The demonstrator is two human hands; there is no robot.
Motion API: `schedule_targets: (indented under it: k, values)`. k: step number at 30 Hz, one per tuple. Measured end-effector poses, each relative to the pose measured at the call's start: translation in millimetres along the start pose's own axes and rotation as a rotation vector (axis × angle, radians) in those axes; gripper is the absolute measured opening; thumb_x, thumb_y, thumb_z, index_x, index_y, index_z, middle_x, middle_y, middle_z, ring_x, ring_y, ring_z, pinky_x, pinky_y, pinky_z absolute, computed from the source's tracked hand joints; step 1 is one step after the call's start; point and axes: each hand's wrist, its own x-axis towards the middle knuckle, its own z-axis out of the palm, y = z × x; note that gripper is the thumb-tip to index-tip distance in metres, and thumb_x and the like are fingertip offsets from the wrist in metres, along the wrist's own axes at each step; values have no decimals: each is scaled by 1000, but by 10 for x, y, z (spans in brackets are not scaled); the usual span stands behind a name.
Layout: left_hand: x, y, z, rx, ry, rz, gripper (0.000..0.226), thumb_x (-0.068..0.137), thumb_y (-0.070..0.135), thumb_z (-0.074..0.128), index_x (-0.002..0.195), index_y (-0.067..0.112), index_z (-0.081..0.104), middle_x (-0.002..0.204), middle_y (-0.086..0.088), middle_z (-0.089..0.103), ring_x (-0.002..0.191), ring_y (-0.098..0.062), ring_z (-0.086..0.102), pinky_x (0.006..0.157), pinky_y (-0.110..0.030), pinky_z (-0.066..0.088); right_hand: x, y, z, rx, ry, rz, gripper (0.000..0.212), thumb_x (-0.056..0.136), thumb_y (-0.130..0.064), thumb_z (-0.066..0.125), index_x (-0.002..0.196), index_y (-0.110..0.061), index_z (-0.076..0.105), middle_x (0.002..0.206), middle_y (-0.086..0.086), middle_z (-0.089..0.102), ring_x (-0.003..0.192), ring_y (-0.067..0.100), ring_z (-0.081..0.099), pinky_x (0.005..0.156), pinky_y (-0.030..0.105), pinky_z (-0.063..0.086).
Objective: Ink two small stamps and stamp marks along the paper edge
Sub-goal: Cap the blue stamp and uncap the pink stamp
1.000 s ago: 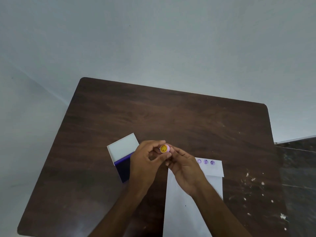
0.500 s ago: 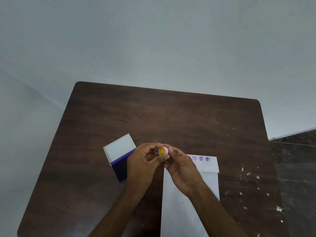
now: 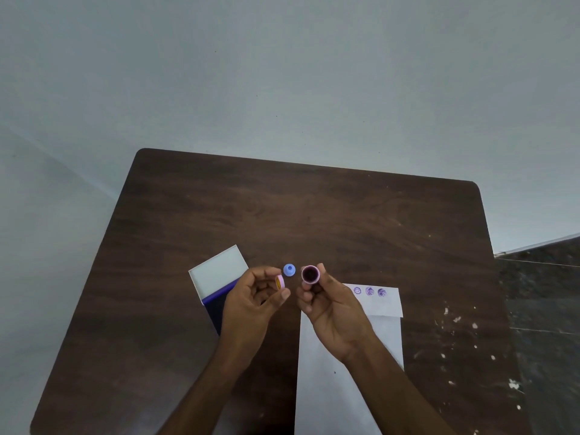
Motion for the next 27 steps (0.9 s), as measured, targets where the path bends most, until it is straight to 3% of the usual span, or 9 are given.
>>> schedule_targets:
  k: [4, 9, 12, 14, 18, 22, 23, 25, 27]
  values:
    - [12, 17, -21, 0, -14, 30, 30, 77, 12, 76, 101, 23, 64, 94, 13, 70, 92, -11, 67, 78, -21, 55, 28, 6, 18, 60, 1, 12, 31, 91, -26, 57, 108, -1, 67, 80, 12, 65, 66, 17, 58, 66, 28, 54]
    - [48, 74, 0, -19, -54, 45, 33, 82, 15, 71, 113, 22, 63, 110, 9, 69, 101, -4, 65, 83, -19, 53, 53, 10, 21, 113, 10, 34, 35, 88, -25, 60, 111, 1, 64, 80, 13, 65, 66, 16, 58, 65, 28, 54]
    - [55, 58, -4, -60, -36, 19, 24, 82, 17, 71, 105, 19, 67, 104, 6, 72, 98, -10, 67, 83, -24, 55, 58, 11, 14, 119, 0, 32, 30, 89, -24, 58, 105, -1, 69, 81, 13, 67, 67, 16, 60, 69, 28, 54]
    - [77, 26, -28, -78, -41, 15, 26, 80, 16, 73, 105, 20, 68, 102, 7, 73, 98, -11, 68, 79, -21, 55, 59, 7, 8, 125, -18, 32, 29, 91, -22, 56, 105, -1, 70, 83, 13, 67, 70, 16, 60, 72, 28, 55]
    - [225, -120, -99, 104, -36, 22, 37, 84, 24, 70, 120, 27, 63, 111, 15, 69, 104, 3, 62, 79, -5, 46, 63, -6, 4, 185, -55, 40, 31, 94, -16, 54, 117, 3, 63, 92, 14, 67, 77, 18, 59, 76, 29, 55]
    - [448, -273, -141, 413, 6, 53, 28, 87, 26, 66, 115, 24, 67, 112, 11, 67, 93, 16, 55, 80, 5, 34, 57, -13, -1, 216, -44, 65, 34, 92, -14, 56, 121, 3, 60, 96, 15, 68, 78, 18, 60, 74, 28, 55]
    - [517, -309, -133, 464, 14, 28, 27, 88, 27, 65, 115, 22, 67, 114, 8, 67, 94, 11, 56, 85, 0, 35, 55, -15, -2, 223, -39, 77, 35, 92, -15, 56, 122, 3, 59, 96, 14, 68, 77, 18, 60, 74, 28, 55]
    - [665, -383, -114, 555, 14, -35, 31, 90, 33, 61, 118, 18, 65, 119, 1, 66, 106, -6, 57, 99, -22, 41, 59, -26, -11, 234, -24, 99, 36, 93, -16, 56, 123, 3, 59, 95, 14, 66, 77, 17, 60, 74, 27, 55]
    - [790, -441, -82, 632, -30, -61, 37, 92, 36, 58, 122, 15, 62, 124, -3, 62, 115, -17, 55, 105, -36, 38, 67, -35, -20, 246, -18, 113, 36, 93, -17, 56, 123, 3, 58, 95, 14, 65, 77, 17, 59, 74, 27, 55]
